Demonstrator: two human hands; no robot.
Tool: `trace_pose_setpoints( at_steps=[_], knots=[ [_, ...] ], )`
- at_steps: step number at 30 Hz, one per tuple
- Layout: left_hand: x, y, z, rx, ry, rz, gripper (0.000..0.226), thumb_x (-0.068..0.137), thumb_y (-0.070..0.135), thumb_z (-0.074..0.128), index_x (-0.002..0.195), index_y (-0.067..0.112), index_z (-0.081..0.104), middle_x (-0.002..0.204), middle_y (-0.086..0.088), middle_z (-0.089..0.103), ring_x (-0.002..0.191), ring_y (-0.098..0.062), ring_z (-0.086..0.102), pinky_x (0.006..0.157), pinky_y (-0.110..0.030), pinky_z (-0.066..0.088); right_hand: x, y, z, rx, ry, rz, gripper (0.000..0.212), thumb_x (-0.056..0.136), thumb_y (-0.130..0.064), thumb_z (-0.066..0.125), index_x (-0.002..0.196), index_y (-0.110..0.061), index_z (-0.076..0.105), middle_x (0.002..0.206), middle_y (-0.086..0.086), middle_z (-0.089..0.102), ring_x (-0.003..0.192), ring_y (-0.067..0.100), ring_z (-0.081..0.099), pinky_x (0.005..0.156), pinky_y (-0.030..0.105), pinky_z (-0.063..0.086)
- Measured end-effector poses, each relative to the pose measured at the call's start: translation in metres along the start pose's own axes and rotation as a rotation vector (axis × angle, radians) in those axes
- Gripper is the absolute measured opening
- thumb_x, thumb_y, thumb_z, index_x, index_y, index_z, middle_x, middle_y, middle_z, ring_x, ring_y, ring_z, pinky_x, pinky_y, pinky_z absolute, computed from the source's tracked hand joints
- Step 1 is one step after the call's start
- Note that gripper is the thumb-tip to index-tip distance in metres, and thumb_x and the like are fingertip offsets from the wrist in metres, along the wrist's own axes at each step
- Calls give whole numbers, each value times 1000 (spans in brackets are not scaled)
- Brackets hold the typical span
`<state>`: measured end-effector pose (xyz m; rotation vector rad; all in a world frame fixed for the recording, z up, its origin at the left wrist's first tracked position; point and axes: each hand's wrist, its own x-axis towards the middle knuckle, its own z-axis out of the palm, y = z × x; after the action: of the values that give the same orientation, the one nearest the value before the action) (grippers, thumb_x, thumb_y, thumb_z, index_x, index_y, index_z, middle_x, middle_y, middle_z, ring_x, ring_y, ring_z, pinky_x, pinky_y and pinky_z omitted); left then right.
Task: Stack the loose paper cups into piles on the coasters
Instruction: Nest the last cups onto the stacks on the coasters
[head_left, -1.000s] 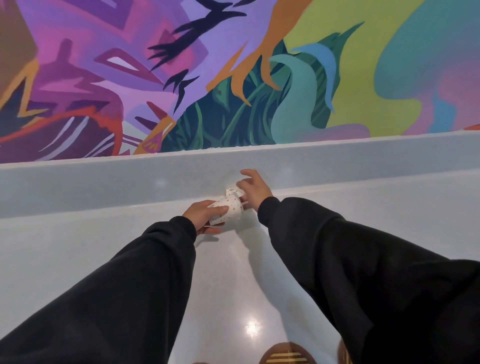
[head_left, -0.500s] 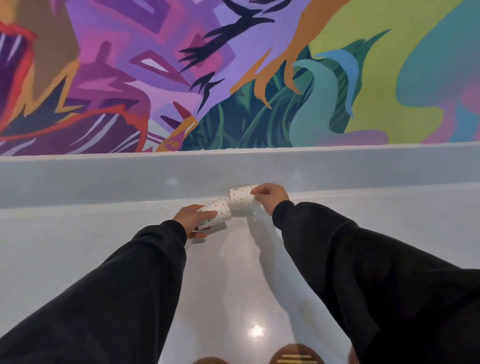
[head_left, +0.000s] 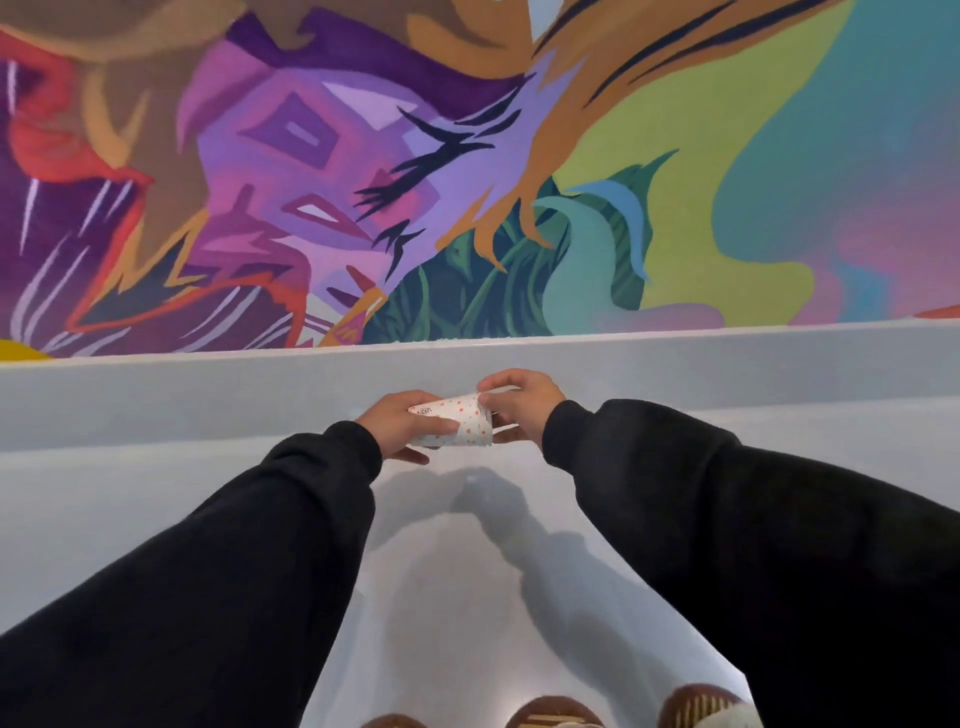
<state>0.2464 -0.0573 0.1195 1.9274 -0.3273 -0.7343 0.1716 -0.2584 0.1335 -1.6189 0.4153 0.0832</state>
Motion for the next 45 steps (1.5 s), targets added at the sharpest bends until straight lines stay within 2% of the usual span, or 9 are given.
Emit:
trace_pose_setpoints(
  at_steps=[6, 10, 13, 17, 22, 28, 33, 39, 45],
  knots=[
    [-29, 55, 41, 403, 67, 172, 43, 81, 36, 84, 117, 28, 62, 104, 1, 70, 87, -22, 72, 60, -32, 61, -37, -15, -31, 57, -23, 12, 17, 94, 5, 64, 101, -10, 69, 112, 22, 70, 93, 36, 70, 80, 48, 61],
    [-48, 82, 75, 407, 175, 265, 63, 72, 34, 92, 122, 31, 53, 104, 4, 67, 76, -19, 68, 51, -22, 50, -74, -20, -73, 92, -91, 23, 22, 95, 3, 59, 113, -6, 68, 102, 17, 70, 86, 33, 69, 79, 47, 60],
    [-60, 99, 100, 345, 195, 299, 67, 70, 28, 94, 122, 28, 52, 105, 2, 65, 79, -15, 64, 50, -17, 46, -96, -14, -110, -63, -135, -1, 25, 92, -16, 68, 117, -18, 73, 94, 9, 73, 76, 26, 67, 72, 39, 60],
    [-71, 115, 138, 265, 177, 303, 66, 70, 25, 93, 123, 27, 54, 108, -1, 67, 88, -19, 65, 57, -29, 51, -125, 0, -157, -186, -143, -75, 34, 86, -31, 80, 118, -36, 73, 101, 2, 70, 80, 21, 59, 71, 36, 59],
    [-96, 121, 190, 78, 120, 329, 54, 71, 24, 90, 119, 23, 65, 104, -1, 73, 90, -19, 66, 63, -33, 51, -171, 19, -192, -319, -106, -208, 57, 76, -25, 90, 127, -32, 65, 98, 1, 69, 85, 17, 63, 65, 31, 57],
    [-136, 118, 248, -93, 126, 351, 51, 65, 31, 89, 111, 19, 72, 101, -5, 75, 88, -19, 66, 61, -30, 48, -222, 52, -216, -342, -57, -264, 44, 68, -41, 93, 106, -29, 75, 91, -6, 76, 79, 10, 66, 66, 28, 52],
    [-169, 106, 284, 71, 155, 384, 48, 75, 31, 90, 117, 23, 68, 108, 5, 72, 92, -14, 66, 65, -19, 53, -261, 82, -228, -365, -97, -272, 46, 72, -39, 92, 114, -26, 77, 107, -11, 73, 92, 15, 68, 87, 34, 59],
    [-204, 76, 321, 253, 208, 433, 55, 72, 39, 90, 119, 35, 63, 116, 18, 65, 101, -4, 63, 79, -22, 54, -285, 135, -226, -399, -127, -247, 50, 76, -39, 88, 122, -31, 71, 122, -12, 67, 104, 11, 60, 87, 30, 53],
    [-211, 46, 348, 328, 215, 403, 60, 71, 44, 90, 123, 34, 61, 116, 17, 62, 103, -4, 61, 78, -21, 52, -288, 182, -231, -400, -127, -246, 51, 73, -41, 90, 120, -40, 70, 118, -23, 69, 106, 3, 60, 84, 24, 46]
  ],
)
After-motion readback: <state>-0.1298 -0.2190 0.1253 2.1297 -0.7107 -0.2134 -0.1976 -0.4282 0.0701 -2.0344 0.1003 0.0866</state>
